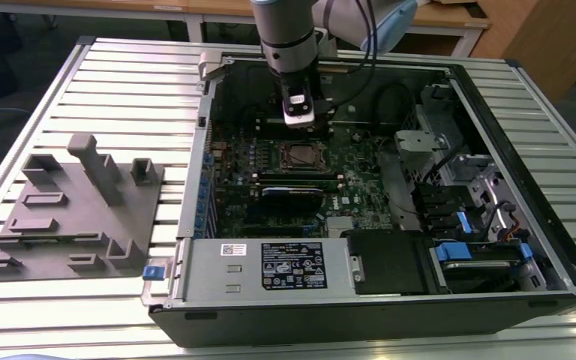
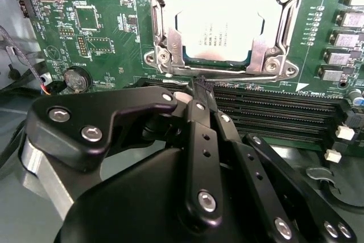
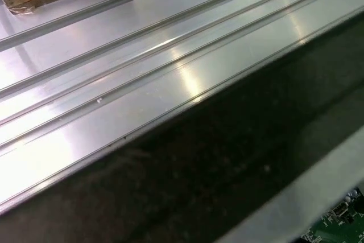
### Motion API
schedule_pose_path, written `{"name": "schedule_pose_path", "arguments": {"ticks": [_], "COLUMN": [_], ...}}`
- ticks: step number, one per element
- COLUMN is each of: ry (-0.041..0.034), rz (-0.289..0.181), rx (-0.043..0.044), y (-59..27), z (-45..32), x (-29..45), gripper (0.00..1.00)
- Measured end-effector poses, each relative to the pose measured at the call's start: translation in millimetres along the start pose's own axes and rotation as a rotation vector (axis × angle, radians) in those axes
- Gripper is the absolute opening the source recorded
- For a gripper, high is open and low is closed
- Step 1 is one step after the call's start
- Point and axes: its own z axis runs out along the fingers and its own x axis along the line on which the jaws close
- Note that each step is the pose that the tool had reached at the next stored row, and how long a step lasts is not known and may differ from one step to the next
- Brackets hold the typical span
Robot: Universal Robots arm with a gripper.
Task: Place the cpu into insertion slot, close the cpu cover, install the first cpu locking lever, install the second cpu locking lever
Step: 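Install the first cpu locking lever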
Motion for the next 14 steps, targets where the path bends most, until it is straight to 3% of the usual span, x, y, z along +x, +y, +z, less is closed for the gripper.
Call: {"name": "schedule_pose_path", "arguments": {"ticks": [14], "ry": [-0.0177], "rz": [0.001], "rx": [0.0086], "y": [-1.4], "z": [2.6], "x": [0.1], "gripper": [0.11]}}
